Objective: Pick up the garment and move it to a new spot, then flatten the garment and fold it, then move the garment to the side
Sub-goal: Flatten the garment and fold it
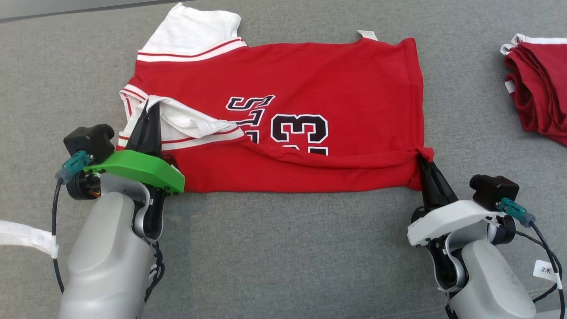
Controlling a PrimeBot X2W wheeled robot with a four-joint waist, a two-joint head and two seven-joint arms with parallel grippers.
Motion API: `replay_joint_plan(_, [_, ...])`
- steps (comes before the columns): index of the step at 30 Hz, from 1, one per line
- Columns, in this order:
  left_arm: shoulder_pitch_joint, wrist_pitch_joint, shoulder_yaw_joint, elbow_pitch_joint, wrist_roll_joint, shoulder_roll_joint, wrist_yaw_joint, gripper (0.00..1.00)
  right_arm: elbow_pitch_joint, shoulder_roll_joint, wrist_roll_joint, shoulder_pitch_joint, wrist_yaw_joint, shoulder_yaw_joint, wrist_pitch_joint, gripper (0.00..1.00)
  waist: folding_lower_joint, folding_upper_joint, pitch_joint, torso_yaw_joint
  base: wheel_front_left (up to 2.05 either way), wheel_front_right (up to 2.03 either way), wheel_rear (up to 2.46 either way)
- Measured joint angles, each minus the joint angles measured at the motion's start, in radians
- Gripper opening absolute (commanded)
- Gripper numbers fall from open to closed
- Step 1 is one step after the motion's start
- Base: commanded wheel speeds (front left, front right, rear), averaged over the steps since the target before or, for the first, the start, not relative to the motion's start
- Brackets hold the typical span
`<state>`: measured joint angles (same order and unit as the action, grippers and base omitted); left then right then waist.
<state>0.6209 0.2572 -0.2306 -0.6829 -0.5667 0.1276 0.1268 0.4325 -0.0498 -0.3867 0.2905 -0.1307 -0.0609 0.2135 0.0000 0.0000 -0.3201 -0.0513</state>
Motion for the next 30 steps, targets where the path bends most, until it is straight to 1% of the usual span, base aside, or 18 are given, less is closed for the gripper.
replay_joint_plan(1, [0.006, 0.001, 0.005, -0.01, 0.001, -0.003, 0.0, 0.33, 0.003, 0.0, -0.002, 0.005, 0.0, -0.002, 0.002, 0.61, 0.0, 0.0, -0.002, -0.002, 0.0, 0.0, 0.0])
replay_joint_plan(2, [0.014, 0.001, 0.01, -0.019, 0.003, -0.008, 0.0, 0.59, 0.007, 0.0, -0.008, 0.012, 0.0, -0.003, 0.007, 1.0, 0.0, 0.0, -0.003, -0.004, 0.0, 0.0, 0.0])
replay_joint_plan(3, [0.019, 0.002, 0.016, -0.022, 0.006, -0.012, 0.0, 1.0, 0.011, 0.0, -0.011, 0.019, 0.0, -0.003, 0.011, 1.0, 0.0, 0.0, -0.003, -0.006, 0.0, 0.0, 0.0])
replay_joint_plan(5, [0.023, 0.004, 0.031, 0.001, 0.01, -0.022, 0.0, 1.0, 0.012, 0.0, -0.011, 0.027, 0.0, -0.002, 0.019, 1.0, 0.0, 0.0, -0.002, -0.006, 0.0, 0.0, 0.0])
replay_joint_plan(10, [0.0, 0.005, 0.033, 0.098, 0.016, -0.039, 0.001, 1.0, -0.003, 0.0, -0.002, 0.029, 0.0, 0.013, 0.035, 1.0, 0.0, 0.0, 0.011, 0.0, 0.0, 0.0, 0.0])
replay_joint_plan(14, [-0.069, 0.005, 0.054, 0.162, 0.014, -0.037, 0.001, 1.0, -0.048, 0.0, 0.004, 0.013, 0.0, 0.029, 0.043, 1.0, 0.0, 0.0, 0.03, 0.008, 0.0, 0.0, 0.0])
replay_joint_plan(17, [-0.136, 0.005, 0.096, 0.198, 0.01, -0.03, 0.002, 1.0, -0.091, 0.0, 0.025, -0.025, 0.0, 0.049, 0.044, 1.0, 0.0, 0.0, 0.052, 0.015, 0.0, 0.0, 0.0])
replay_joint_plan(20, [-0.207, 0.005, 0.138, 0.199, 0.009, -0.02, 0.001, 1.0, -0.125, 0.0, 0.04, -0.058, 0.0, 0.065, 0.045, 1.0, 0.0, 0.0, 0.076, 0.021, 0.0, 0.0, 0.0])
replay_joint_plan(23, [-0.266, -0.003, 0.153, 0.171, 0.0, -0.016, -0.019, 1.0, -0.147, 0.0, 0.048, -0.087, 0.0, 0.075, 0.045, 1.0, 0.0, 0.0, 0.1, 0.028, 0.0, 0.0, 0.0])
replay_joint_plan(30, [-0.305, -0.128, 0.157, 0.142, -0.051, -0.027, -0.071, 1.0, -0.182, 0.0, 0.056, -0.128, 0.0, 0.086, 0.028, 1.0, 0.0, 0.0, 0.139, 0.045, 0.0, 0.0, 0.0])
